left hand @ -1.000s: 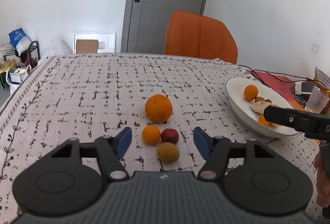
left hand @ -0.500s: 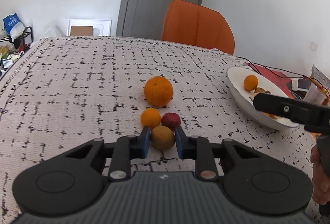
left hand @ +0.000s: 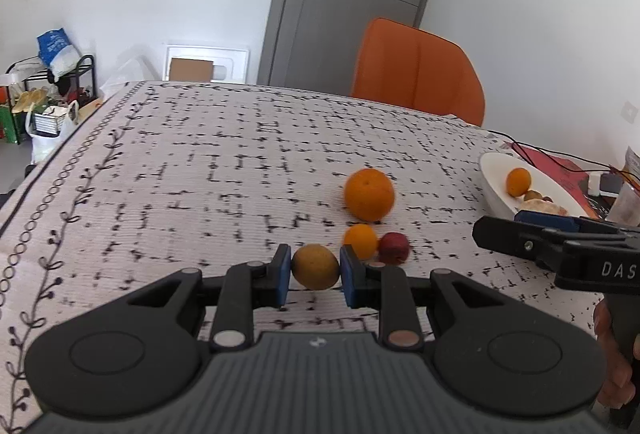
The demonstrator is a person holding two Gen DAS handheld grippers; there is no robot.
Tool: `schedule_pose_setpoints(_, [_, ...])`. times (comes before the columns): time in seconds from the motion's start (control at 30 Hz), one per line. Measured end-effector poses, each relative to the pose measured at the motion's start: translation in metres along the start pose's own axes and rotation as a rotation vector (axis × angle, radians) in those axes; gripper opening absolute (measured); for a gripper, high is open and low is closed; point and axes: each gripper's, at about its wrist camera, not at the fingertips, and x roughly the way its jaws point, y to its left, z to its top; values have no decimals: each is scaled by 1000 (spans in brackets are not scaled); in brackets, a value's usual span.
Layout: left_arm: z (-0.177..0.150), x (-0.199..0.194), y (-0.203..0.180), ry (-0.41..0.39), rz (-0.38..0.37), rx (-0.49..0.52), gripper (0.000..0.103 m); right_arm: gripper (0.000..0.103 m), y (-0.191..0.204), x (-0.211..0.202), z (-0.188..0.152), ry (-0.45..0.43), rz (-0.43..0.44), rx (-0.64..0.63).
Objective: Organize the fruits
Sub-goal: 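Grasp a yellow-green fruit with the left tool while the right tool grasps a red plum, then carry the yellow-green fruit and plum into the white bowl and release both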
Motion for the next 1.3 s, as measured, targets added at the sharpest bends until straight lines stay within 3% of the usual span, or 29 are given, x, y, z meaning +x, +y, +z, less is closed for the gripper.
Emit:
schedule_pose_setpoints(0.4, [4, -18, 28, -22, 66, -28, 25, 81, 31, 26, 1, 44, 90, -41])
schedule_pose_setpoints(0.6, [4, -25, 40, -31, 90, -43, 25, 69, 42, 39, 0, 73, 105, -55])
schedule_pose_setpoints(0.7, [3, -27, 43, -33, 95, -45, 25, 69, 43, 45, -1, 83, 100, -51])
schedule_pose_setpoints(0.73, [4, -27, 44, -33, 97, -46, 25, 65, 43, 47, -1, 88, 101, -51])
schedule_pose_setpoints(0.83, [4, -27, 46, -33, 100, -51, 25, 23, 40, 56, -4, 125, 91, -46])
schedule_pose_setpoints(1.3, [10, -10, 6, -25, 23, 15, 25, 22, 3, 13, 1, 51, 14, 1])
